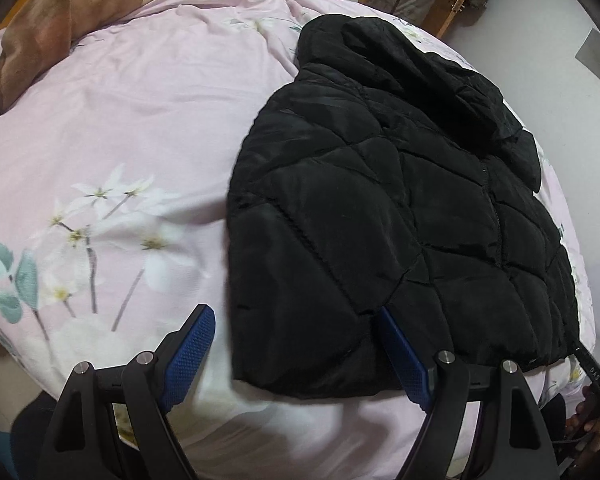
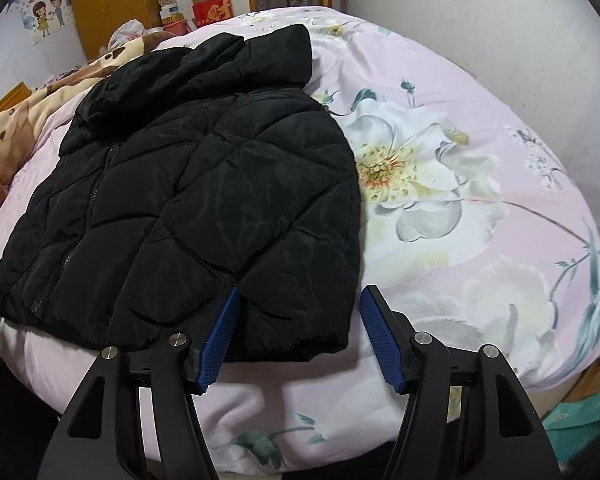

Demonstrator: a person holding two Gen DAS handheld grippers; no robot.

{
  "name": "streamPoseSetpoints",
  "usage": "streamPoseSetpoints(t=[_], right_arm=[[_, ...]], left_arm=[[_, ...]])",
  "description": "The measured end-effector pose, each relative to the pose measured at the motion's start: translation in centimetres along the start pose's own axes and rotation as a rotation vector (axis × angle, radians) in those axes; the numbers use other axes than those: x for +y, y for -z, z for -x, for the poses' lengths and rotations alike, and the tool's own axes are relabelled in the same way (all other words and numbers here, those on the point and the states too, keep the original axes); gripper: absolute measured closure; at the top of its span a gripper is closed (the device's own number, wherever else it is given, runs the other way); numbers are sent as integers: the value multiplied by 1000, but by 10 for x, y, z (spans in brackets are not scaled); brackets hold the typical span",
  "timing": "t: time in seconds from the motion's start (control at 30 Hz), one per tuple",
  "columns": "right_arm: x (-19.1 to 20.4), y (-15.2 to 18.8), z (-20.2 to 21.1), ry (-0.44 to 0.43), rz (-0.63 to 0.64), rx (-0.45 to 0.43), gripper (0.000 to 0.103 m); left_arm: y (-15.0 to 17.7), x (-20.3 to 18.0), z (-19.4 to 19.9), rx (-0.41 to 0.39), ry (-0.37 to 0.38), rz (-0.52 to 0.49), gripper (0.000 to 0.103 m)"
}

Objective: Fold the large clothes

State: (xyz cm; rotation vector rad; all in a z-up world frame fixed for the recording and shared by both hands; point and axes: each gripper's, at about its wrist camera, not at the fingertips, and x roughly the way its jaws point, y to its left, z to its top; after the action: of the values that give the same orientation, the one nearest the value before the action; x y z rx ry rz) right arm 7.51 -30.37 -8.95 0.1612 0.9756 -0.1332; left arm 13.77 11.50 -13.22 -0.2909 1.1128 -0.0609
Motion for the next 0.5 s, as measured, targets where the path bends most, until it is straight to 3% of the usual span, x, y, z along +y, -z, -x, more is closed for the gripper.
streamPoseSetpoints(t=[0.1, 0.27, 0.33, 0.5], right_arm=[[4, 0, -3, 1, 4, 8, 40], [10, 0, -1, 19, 25, 5, 40], [12, 0, -1, 18, 29, 8, 46], [21, -1, 6, 26, 67, -7, 68]], left_arm=[[1, -6, -5, 10, 7, -12, 34], [1, -11, 1, -12, -22, -27, 44], [0, -13, 5, -24, -40, -39, 56], [-1, -21, 18, -56, -76, -72, 66]])
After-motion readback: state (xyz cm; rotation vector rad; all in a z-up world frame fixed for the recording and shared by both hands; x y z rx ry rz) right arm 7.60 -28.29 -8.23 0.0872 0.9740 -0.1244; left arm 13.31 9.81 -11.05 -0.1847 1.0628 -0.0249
